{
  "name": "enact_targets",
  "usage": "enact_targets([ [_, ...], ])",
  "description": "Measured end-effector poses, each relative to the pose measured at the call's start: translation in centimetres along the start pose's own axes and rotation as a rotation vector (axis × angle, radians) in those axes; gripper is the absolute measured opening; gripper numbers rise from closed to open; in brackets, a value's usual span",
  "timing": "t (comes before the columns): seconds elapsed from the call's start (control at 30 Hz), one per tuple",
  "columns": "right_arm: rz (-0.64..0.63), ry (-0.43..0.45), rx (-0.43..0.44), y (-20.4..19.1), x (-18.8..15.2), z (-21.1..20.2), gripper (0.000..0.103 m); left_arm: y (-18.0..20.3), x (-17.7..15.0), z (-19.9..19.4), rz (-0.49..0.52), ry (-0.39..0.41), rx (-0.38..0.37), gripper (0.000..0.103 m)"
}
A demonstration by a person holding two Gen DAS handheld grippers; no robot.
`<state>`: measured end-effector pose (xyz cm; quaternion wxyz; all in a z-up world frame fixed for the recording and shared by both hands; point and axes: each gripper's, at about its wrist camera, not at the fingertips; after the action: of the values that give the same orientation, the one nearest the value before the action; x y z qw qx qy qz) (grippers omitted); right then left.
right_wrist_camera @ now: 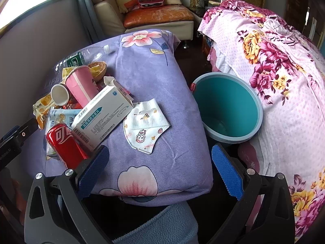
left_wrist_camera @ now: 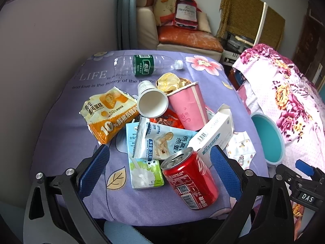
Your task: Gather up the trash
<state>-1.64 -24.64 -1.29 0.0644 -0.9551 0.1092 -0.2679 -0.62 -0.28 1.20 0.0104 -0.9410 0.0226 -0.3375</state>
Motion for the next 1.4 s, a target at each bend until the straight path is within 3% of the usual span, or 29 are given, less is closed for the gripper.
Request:
enact_targets([
  [1.4, 0.019, -0.001, 0.021, 0.9, 0.8, -0.8, 0.097, 1.8, -0.1, -0.5, 0.045, -0.01, 0.011, 0.099],
])
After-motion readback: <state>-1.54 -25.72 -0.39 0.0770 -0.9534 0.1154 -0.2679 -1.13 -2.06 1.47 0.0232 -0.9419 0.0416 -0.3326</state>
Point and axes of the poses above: each gripper's, at about its wrist camera, not at the fingertips, and z roughly the way its jaws point, y to its right, x to its top, and after that the axes turned 9 degrees about z, right-handed
